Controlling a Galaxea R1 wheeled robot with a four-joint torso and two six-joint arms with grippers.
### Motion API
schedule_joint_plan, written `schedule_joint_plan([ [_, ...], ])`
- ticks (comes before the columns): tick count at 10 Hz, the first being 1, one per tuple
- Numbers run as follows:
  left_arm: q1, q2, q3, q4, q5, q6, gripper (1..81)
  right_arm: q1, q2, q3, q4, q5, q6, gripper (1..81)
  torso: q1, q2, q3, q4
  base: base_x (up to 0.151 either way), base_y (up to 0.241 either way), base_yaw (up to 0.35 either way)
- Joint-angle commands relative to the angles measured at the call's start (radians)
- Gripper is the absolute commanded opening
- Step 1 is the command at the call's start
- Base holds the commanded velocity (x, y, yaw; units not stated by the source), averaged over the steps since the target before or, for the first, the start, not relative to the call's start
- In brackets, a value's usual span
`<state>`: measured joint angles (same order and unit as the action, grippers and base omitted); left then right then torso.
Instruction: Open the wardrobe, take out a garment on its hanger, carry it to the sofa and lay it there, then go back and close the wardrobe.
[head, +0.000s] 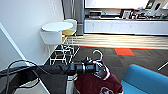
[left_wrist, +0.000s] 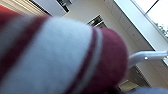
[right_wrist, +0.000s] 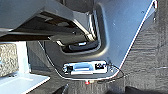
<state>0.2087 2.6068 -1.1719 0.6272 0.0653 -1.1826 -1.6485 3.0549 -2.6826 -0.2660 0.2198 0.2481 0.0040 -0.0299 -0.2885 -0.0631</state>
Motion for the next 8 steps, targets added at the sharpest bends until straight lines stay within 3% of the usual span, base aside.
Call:
schedule_joint_plan([
  [1, -0.18, 0.009, 0.063, 0.037, -0.084, 0.012, 1.0, -0.008, -0.002, 0.009, -0.01, -0.057, -0.001, 81.1, 0.0, 0.0, 0.0, 0.0, 0.0, 0.0, -0.282],
  [8, -0.18, 0.04, 0.07, 0.052, -0.084, 0.011, 1.0, -0.008, -0.002, 0.009, -0.009, -0.057, -0.001, 81.1, 0.0, 0.0, 0.0, 0.0, 0.0, 0.0, -0.282],
])
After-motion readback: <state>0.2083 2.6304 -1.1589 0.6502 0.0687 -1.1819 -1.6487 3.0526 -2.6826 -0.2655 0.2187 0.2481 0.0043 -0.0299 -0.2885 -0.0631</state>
